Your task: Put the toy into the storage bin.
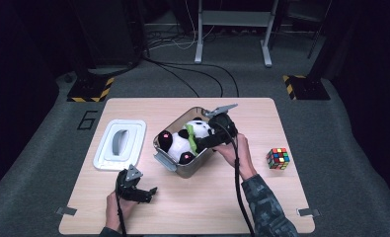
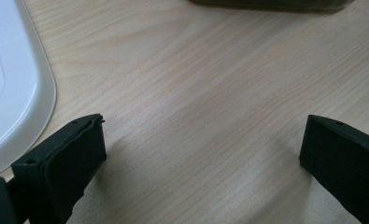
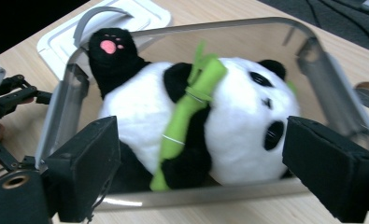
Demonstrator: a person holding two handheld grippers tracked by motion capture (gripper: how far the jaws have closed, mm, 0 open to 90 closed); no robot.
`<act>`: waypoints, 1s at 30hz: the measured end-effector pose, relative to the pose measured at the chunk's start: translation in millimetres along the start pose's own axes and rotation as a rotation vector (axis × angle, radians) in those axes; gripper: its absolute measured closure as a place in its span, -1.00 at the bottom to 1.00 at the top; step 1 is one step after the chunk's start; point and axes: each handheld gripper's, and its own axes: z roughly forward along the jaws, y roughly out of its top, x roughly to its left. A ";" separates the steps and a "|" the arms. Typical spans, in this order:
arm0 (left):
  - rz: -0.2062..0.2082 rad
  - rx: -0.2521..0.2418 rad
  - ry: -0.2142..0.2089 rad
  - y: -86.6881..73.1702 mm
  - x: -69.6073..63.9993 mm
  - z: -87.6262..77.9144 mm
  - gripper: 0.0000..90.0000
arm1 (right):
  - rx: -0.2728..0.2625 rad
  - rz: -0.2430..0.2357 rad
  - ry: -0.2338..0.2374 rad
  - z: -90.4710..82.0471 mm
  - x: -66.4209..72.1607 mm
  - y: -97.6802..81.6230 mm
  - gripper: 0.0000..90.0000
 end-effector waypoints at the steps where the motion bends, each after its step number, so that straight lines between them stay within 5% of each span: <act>1: 0.000 0.000 0.000 0.0 0.0 0.0 -1.00 | -0.008 0.008 -0.010 -4.0 -2.6 -2.8 -0.80; 30: 0.000 -0.003 0.003 -0.1 -0.2 0.2 -1.00 | -0.071 0.105 -0.153 -52.9 -48.6 -51.8 -0.93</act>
